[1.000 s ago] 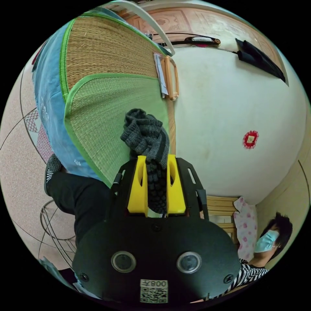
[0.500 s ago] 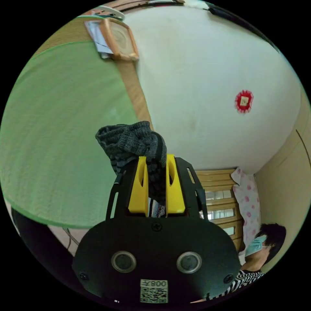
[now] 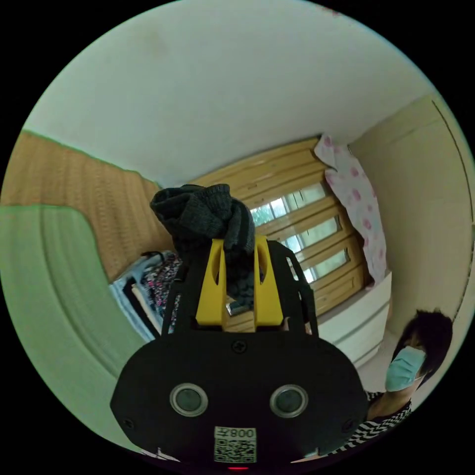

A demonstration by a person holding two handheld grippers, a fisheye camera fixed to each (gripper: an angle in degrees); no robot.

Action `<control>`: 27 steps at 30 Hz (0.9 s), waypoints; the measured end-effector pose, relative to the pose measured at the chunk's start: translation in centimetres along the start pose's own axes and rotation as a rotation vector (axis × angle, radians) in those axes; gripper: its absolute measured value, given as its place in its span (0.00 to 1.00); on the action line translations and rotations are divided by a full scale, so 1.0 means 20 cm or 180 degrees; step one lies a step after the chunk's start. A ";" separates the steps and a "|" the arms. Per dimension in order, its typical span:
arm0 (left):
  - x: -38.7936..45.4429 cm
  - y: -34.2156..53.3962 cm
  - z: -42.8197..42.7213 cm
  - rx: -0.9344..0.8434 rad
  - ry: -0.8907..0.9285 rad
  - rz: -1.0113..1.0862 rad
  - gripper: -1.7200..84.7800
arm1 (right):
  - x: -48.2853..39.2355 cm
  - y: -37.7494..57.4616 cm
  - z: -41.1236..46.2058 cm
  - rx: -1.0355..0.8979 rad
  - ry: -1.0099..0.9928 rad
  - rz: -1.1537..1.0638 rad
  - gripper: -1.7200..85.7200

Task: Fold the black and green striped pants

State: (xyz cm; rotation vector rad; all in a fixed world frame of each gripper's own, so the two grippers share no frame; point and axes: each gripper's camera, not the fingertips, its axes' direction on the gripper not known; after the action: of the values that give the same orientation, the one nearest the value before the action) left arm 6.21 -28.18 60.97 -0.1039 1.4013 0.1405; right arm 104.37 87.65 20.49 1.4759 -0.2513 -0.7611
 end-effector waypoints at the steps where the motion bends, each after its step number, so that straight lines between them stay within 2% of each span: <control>1: -0.07 -0.03 0.26 -0.0184 0.0036 0.0056 0.13 | 0.04 0.04 -0.15 0.0145 0.0089 0.0008 0.08; 3: -0.20 -0.05 0.62 -0.0483 0.0059 0.0115 0.13 | 0.13 0.12 -0.36 0.0356 0.0246 0.0045 0.08; 5: -0.42 -0.01 1.06 -0.0931 -0.0171 0.0142 0.13 | 0.25 0.24 -0.52 0.0560 0.0344 0.0212 0.08; 9: -0.83 0.11 1.53 -0.1476 -0.0664 -0.0101 0.13 | 0.67 0.65 -0.73 0.0739 0.0465 0.1084 0.09; 12: -1.06 0.15 1.68 -0.1323 -0.0405 -0.0283 0.13 | 0.87 0.87 -0.71 0.0662 0.0249 0.1376 0.09; 15: -1.15 0.12 1.85 -0.1443 -0.0517 -0.0105 0.13 | 0.93 0.94 -0.71 0.0736 0.0109 0.1310 0.09; 20: -1.33 0.12 2.16 -0.1509 -0.0651 0.0005 0.13 | 0.98 0.97 -0.73 0.0700 0.0220 0.1236 0.10; 23: -1.44 0.17 2.27 -0.1431 -0.0644 -0.0015 0.14 | 1.07 1.03 -0.73 0.0561 0.0327 0.1430 0.10; 27: -1.49 0.23 2.36 -0.1343 -0.0805 0.0084 0.14 | 1.11 1.12 -0.79 0.0672 0.0418 0.1562 0.11</control>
State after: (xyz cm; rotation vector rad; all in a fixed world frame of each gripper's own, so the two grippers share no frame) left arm 46.49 -17.33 98.20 -0.4035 1.1044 0.4555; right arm 137.10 85.06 33.40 1.5685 -0.5822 -0.2460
